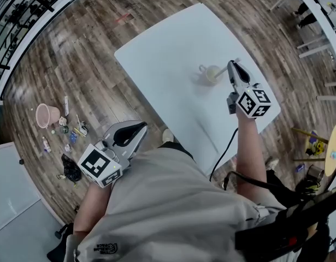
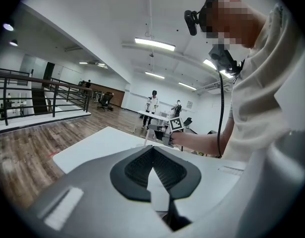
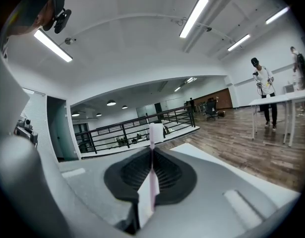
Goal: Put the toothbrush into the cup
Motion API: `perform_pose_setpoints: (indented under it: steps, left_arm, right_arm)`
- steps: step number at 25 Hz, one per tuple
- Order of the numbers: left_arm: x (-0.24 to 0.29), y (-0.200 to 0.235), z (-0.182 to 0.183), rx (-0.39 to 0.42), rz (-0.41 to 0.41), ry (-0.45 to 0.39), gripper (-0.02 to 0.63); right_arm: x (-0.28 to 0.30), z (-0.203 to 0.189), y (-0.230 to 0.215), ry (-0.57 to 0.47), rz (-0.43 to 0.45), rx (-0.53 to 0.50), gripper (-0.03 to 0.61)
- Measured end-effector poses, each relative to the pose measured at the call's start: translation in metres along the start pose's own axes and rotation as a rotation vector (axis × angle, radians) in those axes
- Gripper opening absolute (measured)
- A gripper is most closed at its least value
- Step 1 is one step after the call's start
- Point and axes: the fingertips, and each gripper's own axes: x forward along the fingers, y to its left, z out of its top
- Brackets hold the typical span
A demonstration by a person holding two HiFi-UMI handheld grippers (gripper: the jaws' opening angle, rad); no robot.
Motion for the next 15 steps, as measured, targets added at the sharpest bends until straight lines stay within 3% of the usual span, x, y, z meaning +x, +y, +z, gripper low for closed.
perform_pose_setpoints:
  steps: [15]
  left_arm:
    - [0.017, 0.018, 0.001, -0.011, 0.034, 0.061, 0.005]
  right_arm:
    - [0.043, -0.058, -0.046, 0.029, 0.006, 0.233, 0.012]
